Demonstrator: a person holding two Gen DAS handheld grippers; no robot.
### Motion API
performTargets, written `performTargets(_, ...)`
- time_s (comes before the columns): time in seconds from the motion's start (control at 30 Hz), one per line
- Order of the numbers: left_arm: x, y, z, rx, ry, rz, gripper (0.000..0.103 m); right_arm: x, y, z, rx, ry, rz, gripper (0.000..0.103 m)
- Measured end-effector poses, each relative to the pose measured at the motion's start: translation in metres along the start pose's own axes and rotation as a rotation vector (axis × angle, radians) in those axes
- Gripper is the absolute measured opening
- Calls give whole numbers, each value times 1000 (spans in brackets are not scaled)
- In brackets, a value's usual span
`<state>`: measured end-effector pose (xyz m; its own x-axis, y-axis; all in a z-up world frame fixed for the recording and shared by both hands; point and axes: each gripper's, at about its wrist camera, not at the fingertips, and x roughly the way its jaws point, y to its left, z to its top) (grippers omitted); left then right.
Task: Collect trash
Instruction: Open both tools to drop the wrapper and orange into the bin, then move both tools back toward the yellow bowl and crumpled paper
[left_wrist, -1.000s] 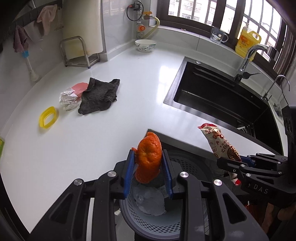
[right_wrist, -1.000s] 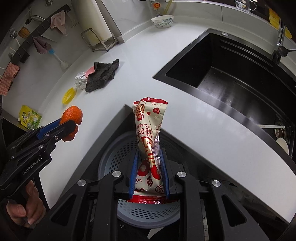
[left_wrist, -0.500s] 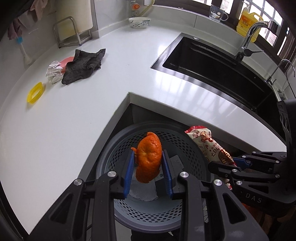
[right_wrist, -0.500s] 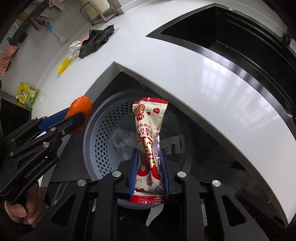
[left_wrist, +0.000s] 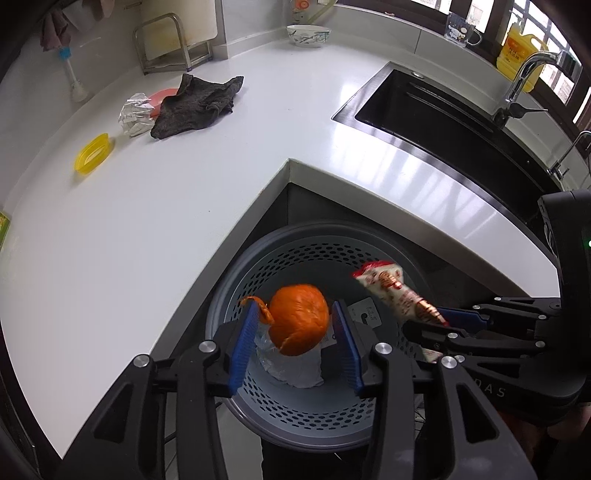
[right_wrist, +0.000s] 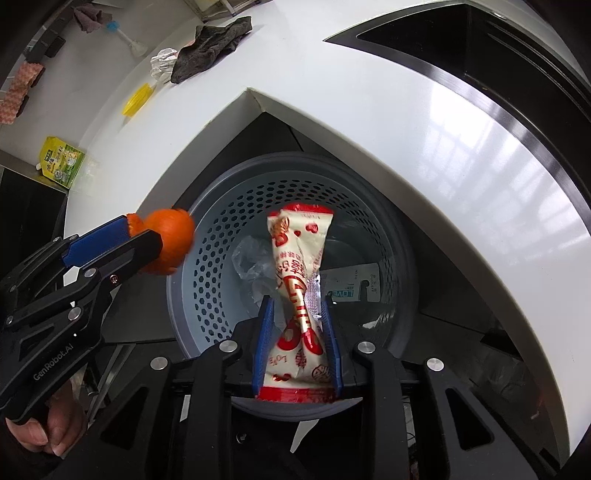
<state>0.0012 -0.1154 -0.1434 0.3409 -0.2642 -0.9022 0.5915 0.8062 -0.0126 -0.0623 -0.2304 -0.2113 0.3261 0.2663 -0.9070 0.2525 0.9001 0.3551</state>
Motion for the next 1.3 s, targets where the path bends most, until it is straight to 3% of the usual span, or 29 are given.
performTargets(0.07, -2, 1, 0, -6, -6, 9, 49, -1, 1, 1, -4, -8, 2, 45)
performTargets(0.6, -17, 14, 2, -49, -35, 44, 61, -8, 5, 10, -4, -30, -7, 46)
performTargets(0.83, -32, 26, 9, -67, -70, 75, 72, -21, 19, 16, -47, -75, -16, 48)
performTargets(1.3, -76, 99, 23, -173, -167, 155, 93, -39, 71, 50, -104, -147, 8, 59)
